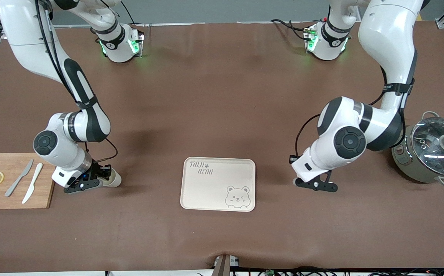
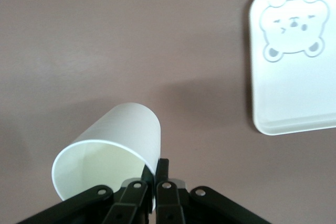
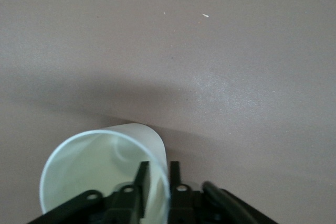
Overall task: Place white IKEA cup upright on tray with both arms
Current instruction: 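Lift the white cup with the left gripper and carry it toward the tray, then turn the cup upright and lower it onto the tray with the left gripper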
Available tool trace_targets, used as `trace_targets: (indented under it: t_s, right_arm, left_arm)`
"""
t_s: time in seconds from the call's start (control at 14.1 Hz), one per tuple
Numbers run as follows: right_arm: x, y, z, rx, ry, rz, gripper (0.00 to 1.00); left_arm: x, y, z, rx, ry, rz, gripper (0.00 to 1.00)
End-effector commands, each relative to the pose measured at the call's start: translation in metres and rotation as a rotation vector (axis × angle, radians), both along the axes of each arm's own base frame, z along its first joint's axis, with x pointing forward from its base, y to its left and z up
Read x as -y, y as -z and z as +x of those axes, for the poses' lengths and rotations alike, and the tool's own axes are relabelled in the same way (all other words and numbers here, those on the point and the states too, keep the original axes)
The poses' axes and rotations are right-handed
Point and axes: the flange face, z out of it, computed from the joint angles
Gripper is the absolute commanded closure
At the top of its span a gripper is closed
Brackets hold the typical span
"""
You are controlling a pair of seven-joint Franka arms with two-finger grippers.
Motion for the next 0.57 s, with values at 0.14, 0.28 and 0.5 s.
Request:
trace_targets:
  t_s: [0.14,0.28,0.5]
  right_arm:
    - [0.001,-0.001,0.004,0.002,-0.013,0.006,1.00]
    - [0.001,-0.002,0.004,0.002,-0.013,0.007,1.00]
    - [0.001,-0.004,0.006,0.001,-0.010,0.009,1.00]
  left_arm:
    - [0.067,0.017,0.001,0.009,0.000,-0.019,1.00]
    - [0.086,0.029,-0.003,0.027,0.008,-0.023,1.00]
    - [0.115,0.046,-0.008,0.034,0.002,-0.033,1.00]
